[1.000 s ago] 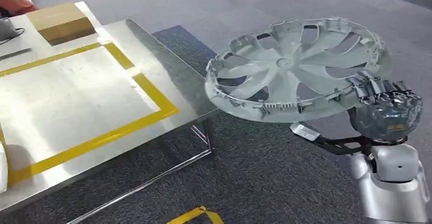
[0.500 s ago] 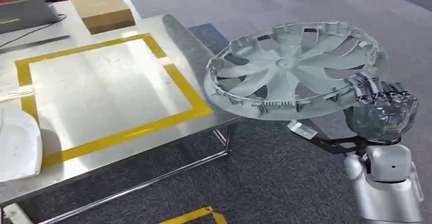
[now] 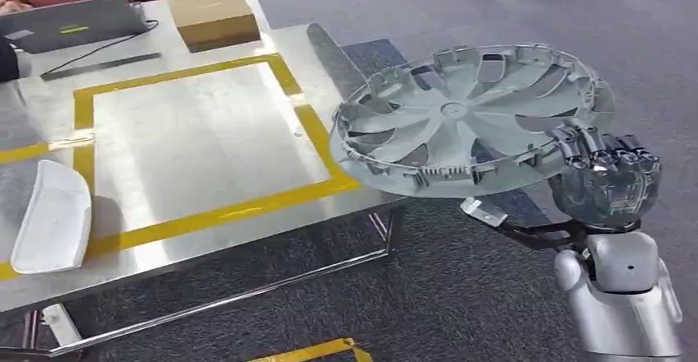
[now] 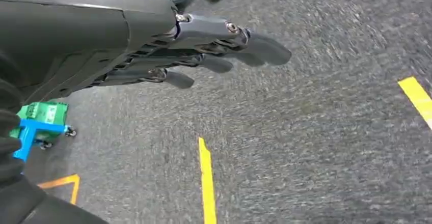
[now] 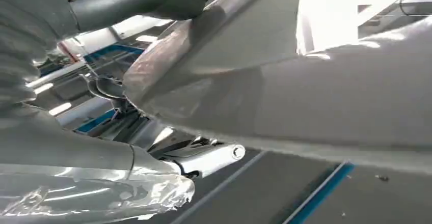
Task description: Take the parts from the cabinet and place them on the table.
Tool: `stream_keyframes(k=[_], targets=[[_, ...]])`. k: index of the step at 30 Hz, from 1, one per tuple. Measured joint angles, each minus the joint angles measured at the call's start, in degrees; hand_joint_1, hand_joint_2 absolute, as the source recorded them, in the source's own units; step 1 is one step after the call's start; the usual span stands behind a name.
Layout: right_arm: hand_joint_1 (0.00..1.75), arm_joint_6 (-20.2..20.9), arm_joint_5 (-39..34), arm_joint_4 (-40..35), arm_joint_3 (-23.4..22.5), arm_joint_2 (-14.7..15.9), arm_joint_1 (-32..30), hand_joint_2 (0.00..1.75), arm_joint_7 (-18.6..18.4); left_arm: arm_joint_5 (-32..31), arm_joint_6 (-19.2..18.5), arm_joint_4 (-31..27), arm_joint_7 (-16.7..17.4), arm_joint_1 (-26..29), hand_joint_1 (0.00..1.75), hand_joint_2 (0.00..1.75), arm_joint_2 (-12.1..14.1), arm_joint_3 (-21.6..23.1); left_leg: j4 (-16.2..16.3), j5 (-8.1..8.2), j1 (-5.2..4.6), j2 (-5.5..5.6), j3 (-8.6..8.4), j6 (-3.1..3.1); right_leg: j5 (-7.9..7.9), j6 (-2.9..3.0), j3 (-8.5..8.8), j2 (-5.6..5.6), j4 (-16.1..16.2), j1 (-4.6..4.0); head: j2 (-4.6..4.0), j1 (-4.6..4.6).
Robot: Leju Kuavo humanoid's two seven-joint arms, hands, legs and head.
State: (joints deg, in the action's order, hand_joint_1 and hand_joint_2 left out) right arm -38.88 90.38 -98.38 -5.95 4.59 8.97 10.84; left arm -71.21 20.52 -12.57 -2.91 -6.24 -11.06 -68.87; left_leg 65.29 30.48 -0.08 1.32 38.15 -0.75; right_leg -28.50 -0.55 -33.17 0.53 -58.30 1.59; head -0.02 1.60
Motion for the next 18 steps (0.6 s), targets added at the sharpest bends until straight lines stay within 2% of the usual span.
stream_keyframes(k=[1,2,3,4,5,6,7,8,9,10,12,13,14,15,17,18], targets=[[1.75,0.0,-0.02,0.02,-0.02,0.0,-0.01,1.75,-0.04,0.0,0.0,-0.02,0.0,-0.05,0.0,1.75,0.0,0.0,5.43,2.29,0.16,-0.48,2.69,-0.19,-0.11,0.16,0.09,-0.62,0.0,-0.11,0.02,0.0],[1.75,0.0,0.0,0.04,0.02,0.0,-0.02,1.75,0.02,0.0,0.0,0.0,0.0,-0.02,0.0,1.75,0.0,0.0,9.2,3.45,0.25,-0.63,4.64,-0.26,-0.19,0.23,0.15,-1.05,-0.01,-0.15,0.02,0.02],[1.75,0.0,0.0,0.11,0.04,0.0,-0.03,1.75,0.09,0.02,-0.04,-0.02,0.0,0.04,0.0,1.75,0.0,-0.02,10.64,3.19,0.3,-0.65,5.51,-0.27,-0.29,0.25,0.28,-1.54,-0.01,-0.2,0.02,0.02],[1.75,0.0,0.0,0.13,0.07,0.0,-0.04,1.75,0.13,0.04,-0.07,-0.02,0.0,0.12,0.0,1.75,0.0,0.0,9.53,1.72,0.3,-0.66,5.08,-0.15,-0.43,0.25,0.46,-1.93,-0.01,-0.27,0.0,0.04],[1.75,0.0,0.0,0.13,0.13,0.0,-0.05,1.75,0.18,0.07,-0.07,0.0,0.0,0.12,0.0,1.75,0.0,-0.02,6.17,-0.74,0.27,-0.74,3.49,0.14,-0.58,0.19,0.72,-2.37,-0.01,-0.37,0.0,0.07],[1.75,0.0,0.0,0.13,0.15,0.0,-0.04,1.75,0.2,0.07,-0.07,0.0,0.0,0.1,0.0,1.75,0.02,-0.02,1.19,-3.5,0.16,-1.08,0.99,0.62,-0.79,0.13,1.09,-2.83,-0.01,-0.49,0.02,0.0],[1.75,0.0,0.0,0.13,0.2,0.0,-0.02,1.75,0.2,0.07,-0.07,-0.02,0.0,0.08,0.0,1.75,0.04,0.0,-3.22,-5.55,-0.2,-2.3,-1.29,1.32,-0.99,0.04,1.43,-3.2,0.01,-0.56,0.0,0.02],[1.75,0.0,0.0,0.13,0.2,0.0,-0.03,1.75,0.2,0.07,-0.07,-0.02,0.0,-0.03,0.0,1.75,0.2,0.0,-5.42,-5.05,-0.88,-4.05,-2.62,1.89,-1.24,-0.24,1.54,-3.64,0.02,-0.87,0.02,-0.07],[1.75,0.0,-0.02,0.13,0.2,0.0,-0.01,1.75,0.2,0.07,-0.02,-0.02,0.0,-0.15,0.0,1.75,0.17,0.0,-6.68,-4.69,-0.97,-3.91,-2.91,2.05,-1.36,-0.47,1.38,-3.99,-0.12,-1.04,0.02,0.0],[1.75,0.0,-0.02,0.13,0.2,0.0,0.03,1.75,0.2,0.07,-0.04,-0.02,0.0,-0.19,0.0,1.75,0.17,0.0,-6.51,-4.62,-0.97,-3.7,-2.64,2.06,-1.32,-0.68,1.29,-4.43,-0.05,-1.05,0.02,-0.15],[1.75,0.0,0.02,0.13,0.37,0.0,0.01,1.75,0.31,0.07,-0.02,-0.02,0.0,0.08,0.0,1.75,0.22,0.0,-7.09,-4.7,-0.94,-2.69,-2.71,2.44,-1.45,-1.29,1.79,-5.37,0.38,-1.08,0.02,-0.04],[1.75,0.0,0.02,0.13,0.46,0.0,-0.04,1.75,0.31,0.09,-0.02,-0.02,0.0,0.22,0.0,1.75,0.17,-0.02,-7.77,-5.11,-0.4,-2.29,-3.24,2.64,-2.12,-1.69,1.18,-4.16,-0.08,-0.77,0.02,-0.11],[1.75,0.0,0.0,0.13,0.57,0.02,0.0,1.75,0.33,0.09,0.0,-0.02,0.0,0.13,0.0,1.75,0.17,-0.02,-7.83,-5.1,-0.39,-1.9,-3.26,2.97,-3.43,-1.67,0.48,-2.26,-2.01,-0.67,0.0,-0.13],[1.75,0.0,0.0,0.15,0.53,0.09,0.02,1.75,0.31,0.09,0.0,0.0,0.0,-0.03,0.0,1.75,0.17,-0.02,-7.82,-5.12,-0.35,-1.49,-3.23,3.14,-5.31,-1.74,-1.24,-1.4,-5.75,-0.66,0.02,-0.35],[1.75,0.0,-0.02,0.22,0.57,0.11,-0.04,1.75,0.28,0.09,-0.02,-0.02,0.0,-0.06,0.0,1.75,0.02,-0.02,-7.79,-5.08,-0.41,-0.54,-3.24,3.21,-8.84,-2.05,-6.17,-0.78,-15.04,-0.68,0.02,-0.57],[1.75,0.0,-0.02,0.35,0.61,0.11,-0.1,1.75,0.29,0.09,-0.02,0.0,0.0,-0.02,0.0,1.75,0.02,-0.02,-7.77,-5.06,-0.41,-0.07,-3.29,3.22,-8.89,-2.16,-7.59,-0.74,-17.2,-0.68,0.02,-0.55]])
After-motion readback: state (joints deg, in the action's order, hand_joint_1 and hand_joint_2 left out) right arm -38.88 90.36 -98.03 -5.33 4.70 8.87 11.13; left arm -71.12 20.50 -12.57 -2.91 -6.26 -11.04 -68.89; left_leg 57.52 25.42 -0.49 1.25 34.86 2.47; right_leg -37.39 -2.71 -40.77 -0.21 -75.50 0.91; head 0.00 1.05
